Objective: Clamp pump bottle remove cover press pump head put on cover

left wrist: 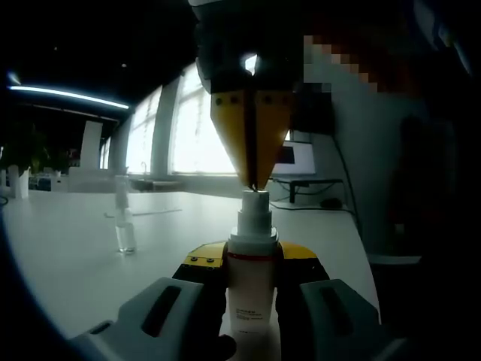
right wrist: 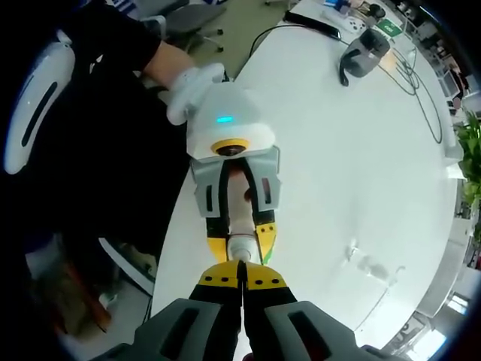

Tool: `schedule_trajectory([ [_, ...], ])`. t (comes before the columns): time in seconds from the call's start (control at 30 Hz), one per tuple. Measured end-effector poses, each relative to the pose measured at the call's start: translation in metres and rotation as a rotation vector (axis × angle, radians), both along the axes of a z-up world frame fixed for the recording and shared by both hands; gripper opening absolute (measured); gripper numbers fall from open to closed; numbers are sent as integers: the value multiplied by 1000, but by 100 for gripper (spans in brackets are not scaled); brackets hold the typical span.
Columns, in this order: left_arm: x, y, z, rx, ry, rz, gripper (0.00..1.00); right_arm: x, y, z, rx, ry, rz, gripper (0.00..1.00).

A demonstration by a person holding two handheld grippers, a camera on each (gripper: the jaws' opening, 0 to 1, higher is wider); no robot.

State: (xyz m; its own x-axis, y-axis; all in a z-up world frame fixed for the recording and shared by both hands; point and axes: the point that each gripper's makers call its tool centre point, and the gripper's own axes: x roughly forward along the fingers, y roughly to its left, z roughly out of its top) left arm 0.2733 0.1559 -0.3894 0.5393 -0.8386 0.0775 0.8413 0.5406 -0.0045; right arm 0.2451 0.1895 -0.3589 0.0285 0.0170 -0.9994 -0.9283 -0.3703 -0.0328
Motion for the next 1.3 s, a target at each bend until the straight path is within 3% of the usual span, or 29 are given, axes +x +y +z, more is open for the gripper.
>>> schedule_trajectory([
  [0.43,1,0,0,-1,0,0,15,0,0,-5,-15,16,-5,0],
  [1.3,-1,0,0,0,-2,1,15,-1,0,2,15,8,0,0],
])
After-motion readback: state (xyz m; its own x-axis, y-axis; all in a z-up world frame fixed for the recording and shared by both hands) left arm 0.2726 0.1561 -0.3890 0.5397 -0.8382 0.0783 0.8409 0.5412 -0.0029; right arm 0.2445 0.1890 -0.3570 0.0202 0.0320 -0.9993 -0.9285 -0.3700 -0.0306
